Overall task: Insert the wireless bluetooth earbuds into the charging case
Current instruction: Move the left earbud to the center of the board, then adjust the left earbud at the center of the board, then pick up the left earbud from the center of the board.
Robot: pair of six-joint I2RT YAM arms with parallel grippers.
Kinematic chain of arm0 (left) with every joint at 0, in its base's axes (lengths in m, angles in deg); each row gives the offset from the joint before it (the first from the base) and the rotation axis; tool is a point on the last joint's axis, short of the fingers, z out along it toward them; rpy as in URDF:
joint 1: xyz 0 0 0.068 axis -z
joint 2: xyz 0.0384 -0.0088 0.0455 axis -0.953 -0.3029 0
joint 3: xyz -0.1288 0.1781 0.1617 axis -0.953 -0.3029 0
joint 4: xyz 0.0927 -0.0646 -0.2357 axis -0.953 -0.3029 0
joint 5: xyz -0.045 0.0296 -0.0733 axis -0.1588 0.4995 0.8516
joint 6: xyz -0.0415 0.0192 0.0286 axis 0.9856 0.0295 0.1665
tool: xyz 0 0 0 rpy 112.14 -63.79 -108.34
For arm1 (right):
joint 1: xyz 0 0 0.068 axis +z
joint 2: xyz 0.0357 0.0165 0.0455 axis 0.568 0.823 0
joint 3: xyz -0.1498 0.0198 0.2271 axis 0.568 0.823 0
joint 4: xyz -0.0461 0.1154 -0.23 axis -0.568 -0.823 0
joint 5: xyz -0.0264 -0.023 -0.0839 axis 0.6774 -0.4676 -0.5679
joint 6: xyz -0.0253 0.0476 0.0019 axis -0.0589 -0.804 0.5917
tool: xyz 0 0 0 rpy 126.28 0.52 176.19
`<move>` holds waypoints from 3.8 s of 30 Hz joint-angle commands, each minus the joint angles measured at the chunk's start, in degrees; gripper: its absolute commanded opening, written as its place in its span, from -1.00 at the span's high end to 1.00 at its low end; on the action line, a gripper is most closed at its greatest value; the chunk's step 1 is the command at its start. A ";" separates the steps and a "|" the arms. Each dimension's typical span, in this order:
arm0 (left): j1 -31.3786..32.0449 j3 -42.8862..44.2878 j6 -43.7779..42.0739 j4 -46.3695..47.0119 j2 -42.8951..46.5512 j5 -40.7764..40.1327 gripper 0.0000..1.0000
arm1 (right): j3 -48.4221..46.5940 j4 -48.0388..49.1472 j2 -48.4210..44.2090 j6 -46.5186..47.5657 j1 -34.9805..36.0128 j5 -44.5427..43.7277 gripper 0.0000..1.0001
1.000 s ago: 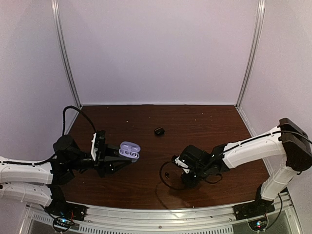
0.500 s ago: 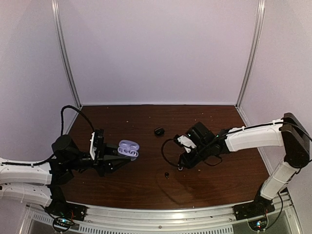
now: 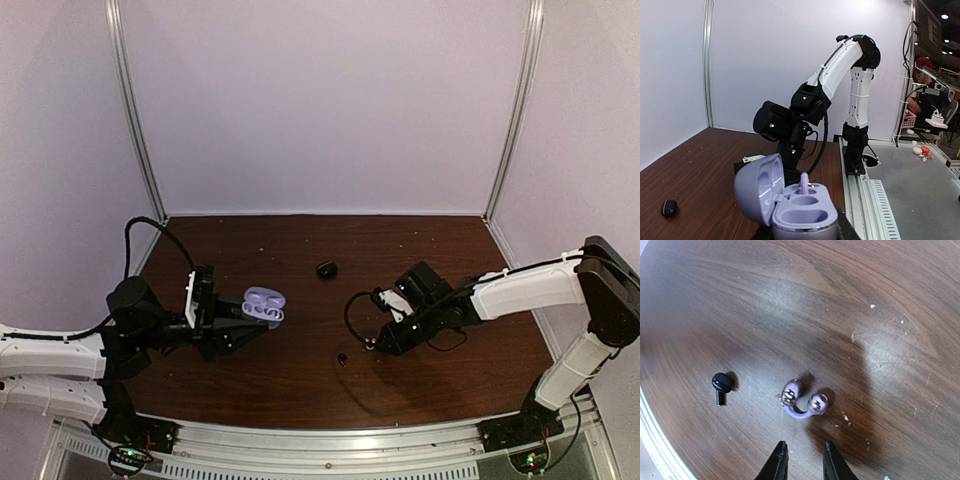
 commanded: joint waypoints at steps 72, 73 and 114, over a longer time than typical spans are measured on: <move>-0.60 -1.28 -1.58 1.25 3.32 -2.27 1.00 | -16.54 -7.37 16.05 5.76 5.83 -0.08 0.54; -0.60 -1.28 -1.54 1.32 3.21 -2.28 1.00 | -16.07 -7.21 15.02 6.15 5.83 0.11 0.52; -0.60 -1.35 -1.47 1.60 3.35 -2.04 1.00 | -2.51 5.46 6.09 -6.61 1.65 -1.99 0.33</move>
